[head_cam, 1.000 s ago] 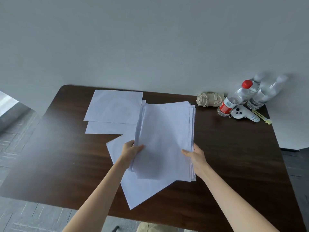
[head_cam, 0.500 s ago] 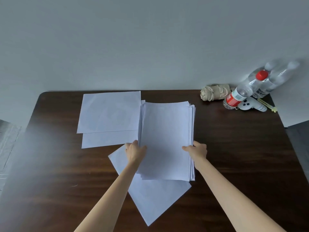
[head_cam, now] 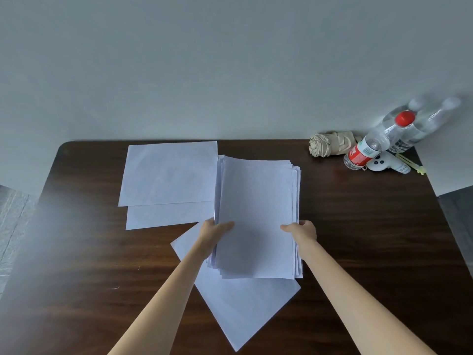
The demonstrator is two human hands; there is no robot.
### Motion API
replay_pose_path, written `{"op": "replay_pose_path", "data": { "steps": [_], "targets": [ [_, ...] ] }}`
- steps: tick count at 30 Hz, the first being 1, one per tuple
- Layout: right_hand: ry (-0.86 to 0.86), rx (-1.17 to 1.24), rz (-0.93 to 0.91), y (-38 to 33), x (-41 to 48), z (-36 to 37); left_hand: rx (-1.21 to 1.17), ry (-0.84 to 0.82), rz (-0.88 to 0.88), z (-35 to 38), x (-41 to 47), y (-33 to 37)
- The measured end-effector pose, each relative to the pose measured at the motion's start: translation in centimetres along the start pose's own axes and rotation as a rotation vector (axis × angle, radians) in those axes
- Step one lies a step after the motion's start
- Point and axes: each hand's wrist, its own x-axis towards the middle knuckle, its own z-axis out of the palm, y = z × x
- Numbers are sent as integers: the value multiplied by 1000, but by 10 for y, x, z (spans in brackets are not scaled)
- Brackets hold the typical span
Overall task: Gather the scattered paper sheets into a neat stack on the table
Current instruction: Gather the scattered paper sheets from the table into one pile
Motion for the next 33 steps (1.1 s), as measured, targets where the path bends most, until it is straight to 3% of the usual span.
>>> {"op": "replay_pose_path", "data": {
  "steps": [5,15,19,23,28,33],
  "targets": [
    [-81,-30,-20,3,4,-2,-67,-198,111,1,-12,-9],
    [-295,59,-110,11,-12,-24,-172,-111,201,-13,-43,-24],
    [-331,-22,-179,17,-16,-21,-244,-69,194,-35,-59,-42],
    [-269,-264,-307,35,-19,-15,-288,33,244,-59,-82,-58],
    [-76,-872,-560,67,-35,-5,-339,135,260,-88,-109,-82],
    [97,-1132,-691,90,-49,14,-374,233,247,-109,-125,-104]
  ]
}}
